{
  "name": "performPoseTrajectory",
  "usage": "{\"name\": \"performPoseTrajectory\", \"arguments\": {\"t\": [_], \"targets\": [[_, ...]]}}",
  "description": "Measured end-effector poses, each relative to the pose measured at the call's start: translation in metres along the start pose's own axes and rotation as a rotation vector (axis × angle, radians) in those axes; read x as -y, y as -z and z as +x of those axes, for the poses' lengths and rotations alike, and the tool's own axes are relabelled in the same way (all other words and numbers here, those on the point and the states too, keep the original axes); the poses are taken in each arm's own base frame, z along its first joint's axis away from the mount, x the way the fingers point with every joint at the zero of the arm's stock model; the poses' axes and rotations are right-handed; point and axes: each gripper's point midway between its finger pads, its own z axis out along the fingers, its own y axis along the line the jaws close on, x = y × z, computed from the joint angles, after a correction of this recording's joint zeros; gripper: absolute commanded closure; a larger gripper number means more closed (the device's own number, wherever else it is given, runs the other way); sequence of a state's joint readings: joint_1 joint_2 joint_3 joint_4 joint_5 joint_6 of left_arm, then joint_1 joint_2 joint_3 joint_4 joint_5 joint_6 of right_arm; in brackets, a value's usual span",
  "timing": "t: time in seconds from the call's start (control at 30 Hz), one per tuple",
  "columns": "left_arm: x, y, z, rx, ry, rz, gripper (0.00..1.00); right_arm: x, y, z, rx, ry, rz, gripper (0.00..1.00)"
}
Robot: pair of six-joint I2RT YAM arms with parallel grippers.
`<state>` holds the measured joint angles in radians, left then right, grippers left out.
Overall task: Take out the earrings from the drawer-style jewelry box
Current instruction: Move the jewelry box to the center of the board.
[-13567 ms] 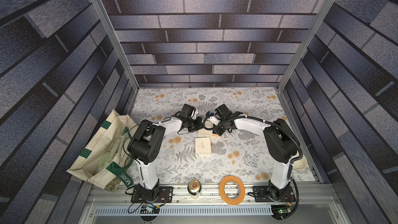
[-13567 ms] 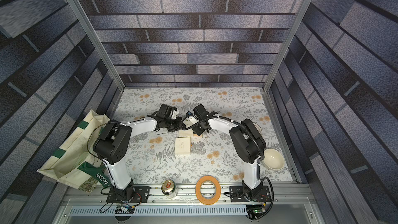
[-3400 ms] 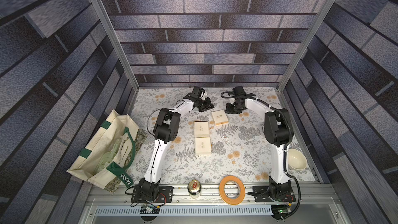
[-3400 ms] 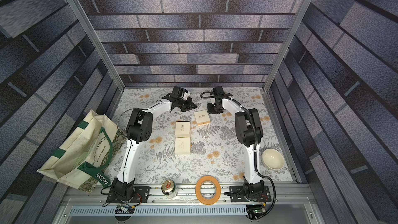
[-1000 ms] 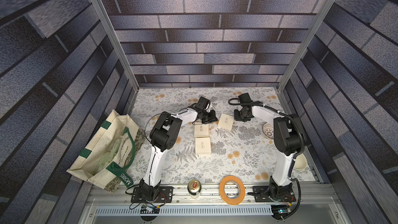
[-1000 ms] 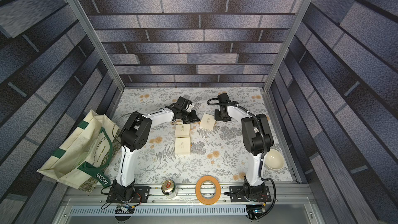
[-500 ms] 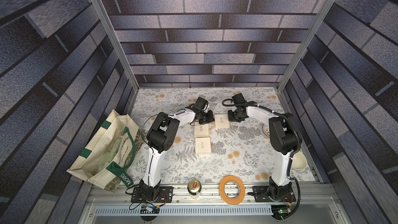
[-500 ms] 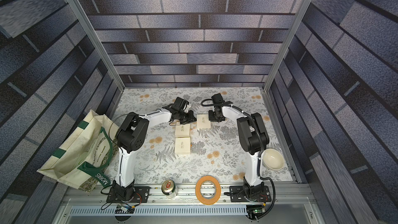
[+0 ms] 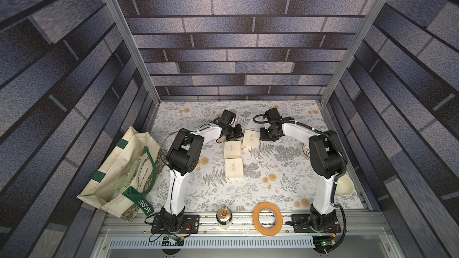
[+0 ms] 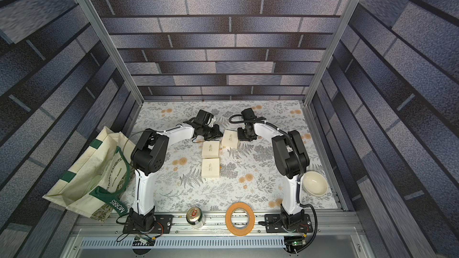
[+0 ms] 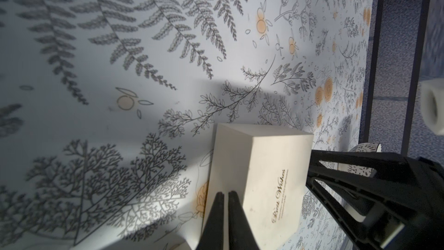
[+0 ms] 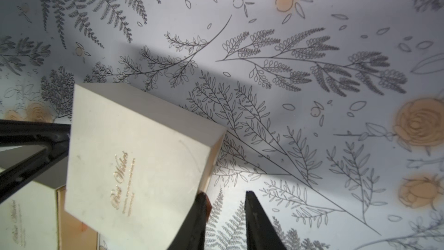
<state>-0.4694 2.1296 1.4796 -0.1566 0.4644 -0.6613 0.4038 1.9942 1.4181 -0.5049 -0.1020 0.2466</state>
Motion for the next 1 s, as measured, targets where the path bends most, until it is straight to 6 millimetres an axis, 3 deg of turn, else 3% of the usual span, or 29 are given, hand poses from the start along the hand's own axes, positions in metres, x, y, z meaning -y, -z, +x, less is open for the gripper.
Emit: {"name": "performPoseTrajectory", "arguments": {"t": [0.33,0.67,1.0], "targets": [[0.007,0.009,-0.011,0.021,-0.036,-0.024,0.90,-0.001,0.005,0.010,-0.003,0.006,0.002,0.70],[0.055,0.042,-0.034,0.090,-0.109,0.062,0.90,0.000,0.032,-0.006,0.075,-0.037,-0.044,0.70],[0.087,0.026,0.000,-0.024,-0.145,0.163,0.87,0.012,0.027,0.003,0.047,-0.143,-0.103,0.70]]}}
